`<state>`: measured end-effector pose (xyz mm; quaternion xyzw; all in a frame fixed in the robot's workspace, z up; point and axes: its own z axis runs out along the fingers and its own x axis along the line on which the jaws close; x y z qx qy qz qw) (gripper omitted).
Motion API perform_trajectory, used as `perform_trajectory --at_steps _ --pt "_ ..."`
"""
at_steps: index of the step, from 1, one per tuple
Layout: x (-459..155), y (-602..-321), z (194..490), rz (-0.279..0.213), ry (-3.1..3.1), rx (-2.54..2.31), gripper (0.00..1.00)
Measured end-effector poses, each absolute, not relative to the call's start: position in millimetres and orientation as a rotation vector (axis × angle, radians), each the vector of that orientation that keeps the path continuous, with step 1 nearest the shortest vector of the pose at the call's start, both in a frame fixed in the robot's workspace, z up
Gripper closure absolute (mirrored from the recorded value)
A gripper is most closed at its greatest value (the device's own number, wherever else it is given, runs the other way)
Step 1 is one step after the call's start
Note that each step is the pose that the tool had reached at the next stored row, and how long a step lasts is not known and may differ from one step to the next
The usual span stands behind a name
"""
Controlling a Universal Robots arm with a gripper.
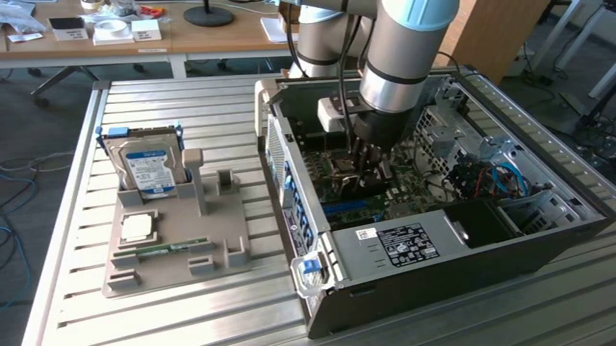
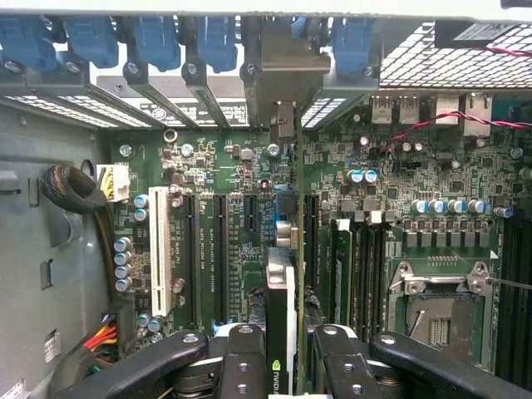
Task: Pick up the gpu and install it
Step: 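Insert the gpu into the slot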
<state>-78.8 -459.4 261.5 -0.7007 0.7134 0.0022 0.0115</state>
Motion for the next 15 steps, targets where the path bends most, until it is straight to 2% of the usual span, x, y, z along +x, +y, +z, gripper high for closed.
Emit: perform_trajectory --at_steps 15 --pt "-78.2 -459.8 259.5 0.017 2.23 -2.19 0.73"
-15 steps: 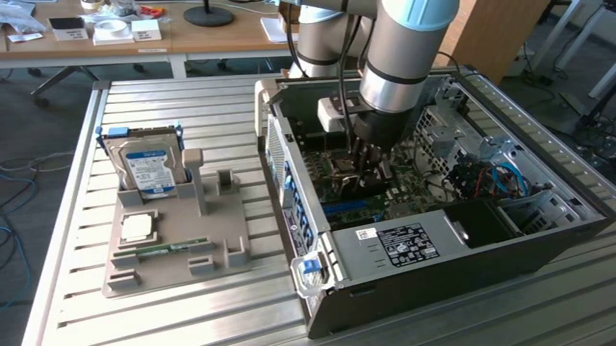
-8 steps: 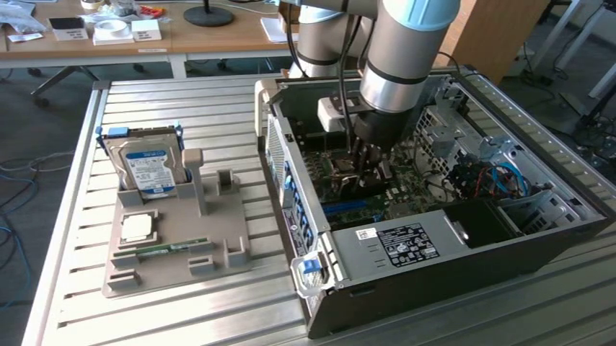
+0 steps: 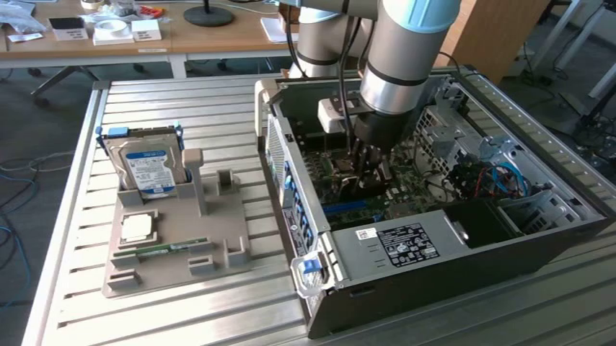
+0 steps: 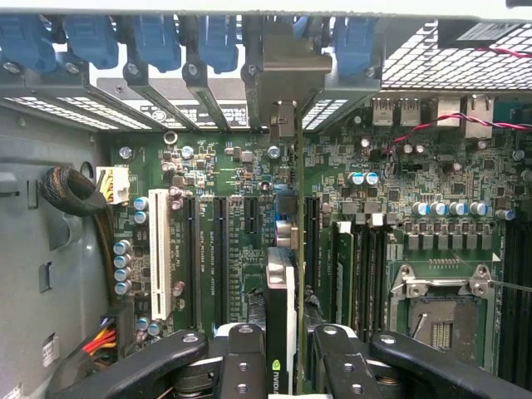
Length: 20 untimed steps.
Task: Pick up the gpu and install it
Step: 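Insert the gpu into the slot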
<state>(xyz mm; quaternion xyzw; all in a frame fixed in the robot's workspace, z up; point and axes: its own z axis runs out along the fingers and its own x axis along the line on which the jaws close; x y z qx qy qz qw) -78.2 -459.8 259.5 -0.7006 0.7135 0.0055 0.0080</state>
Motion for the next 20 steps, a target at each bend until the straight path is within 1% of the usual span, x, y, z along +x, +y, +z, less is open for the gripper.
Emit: perform_trajectory --at_steps 20 --pt "-77.9 -459.8 256.2 0.018 2.23 -2.19 0.73"
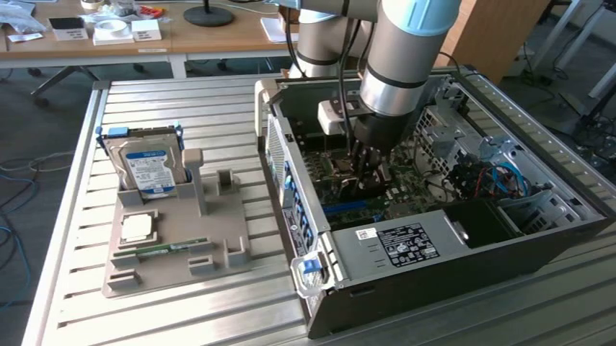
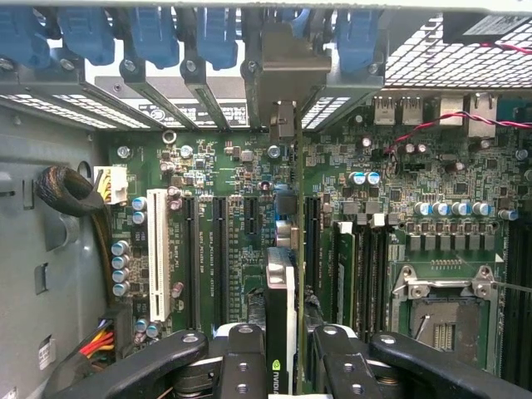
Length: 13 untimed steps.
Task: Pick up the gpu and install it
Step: 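Insert the gpu into the slot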
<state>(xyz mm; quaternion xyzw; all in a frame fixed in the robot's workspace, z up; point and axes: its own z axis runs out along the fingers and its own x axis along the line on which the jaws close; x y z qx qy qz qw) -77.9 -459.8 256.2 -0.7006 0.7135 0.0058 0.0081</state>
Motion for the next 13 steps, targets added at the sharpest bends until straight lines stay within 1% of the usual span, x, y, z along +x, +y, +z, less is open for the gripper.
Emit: perform_trajectory --at_steps 13 --pt "-77.9 -459.8 254.6 0.018 2.23 -2.19 0.73"
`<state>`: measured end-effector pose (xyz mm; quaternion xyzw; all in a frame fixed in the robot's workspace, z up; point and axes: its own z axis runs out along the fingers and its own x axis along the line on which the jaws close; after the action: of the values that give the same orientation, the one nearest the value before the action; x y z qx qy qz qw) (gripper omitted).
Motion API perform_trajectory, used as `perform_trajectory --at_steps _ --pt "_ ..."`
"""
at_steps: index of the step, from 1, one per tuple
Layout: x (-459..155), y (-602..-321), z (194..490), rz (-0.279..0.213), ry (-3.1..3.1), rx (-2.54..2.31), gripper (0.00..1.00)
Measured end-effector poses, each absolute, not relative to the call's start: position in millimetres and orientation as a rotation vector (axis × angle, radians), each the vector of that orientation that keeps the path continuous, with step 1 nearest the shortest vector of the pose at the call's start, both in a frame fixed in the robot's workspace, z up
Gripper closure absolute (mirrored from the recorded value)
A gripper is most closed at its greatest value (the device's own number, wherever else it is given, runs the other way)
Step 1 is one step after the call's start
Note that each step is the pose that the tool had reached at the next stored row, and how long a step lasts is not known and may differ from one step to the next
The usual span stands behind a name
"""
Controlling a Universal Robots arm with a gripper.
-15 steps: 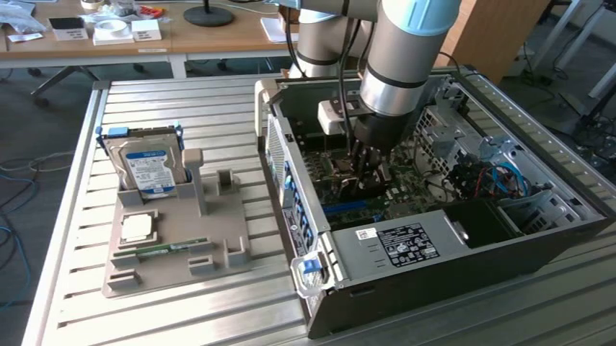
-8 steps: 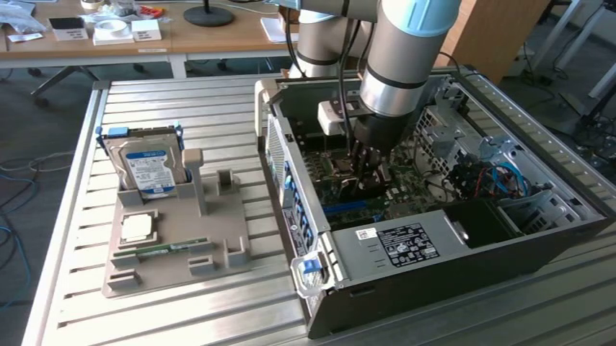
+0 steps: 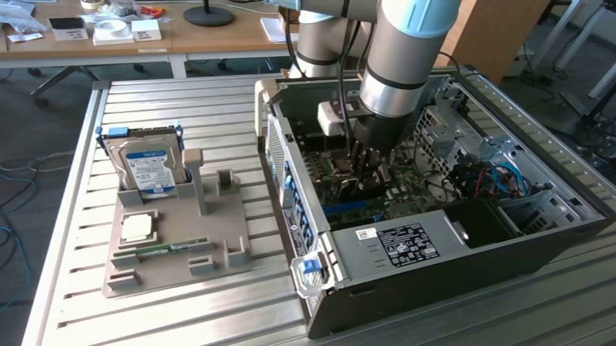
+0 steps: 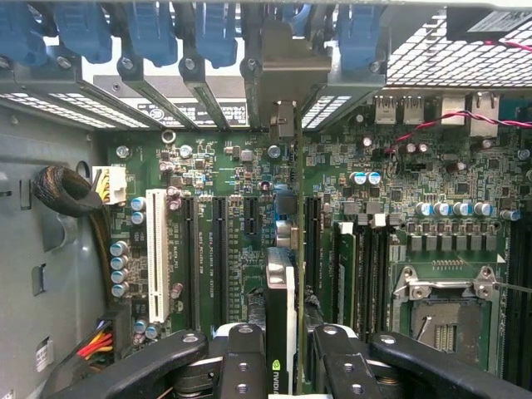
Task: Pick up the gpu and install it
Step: 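Insert the gpu into the slot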
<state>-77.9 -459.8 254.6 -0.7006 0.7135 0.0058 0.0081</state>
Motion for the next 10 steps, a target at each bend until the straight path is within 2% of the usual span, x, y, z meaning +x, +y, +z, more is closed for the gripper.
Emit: perform_trajectory --at_steps 10 --pt "-77.9 -459.8 251.4 0.018 2.23 -2.19 0.73"
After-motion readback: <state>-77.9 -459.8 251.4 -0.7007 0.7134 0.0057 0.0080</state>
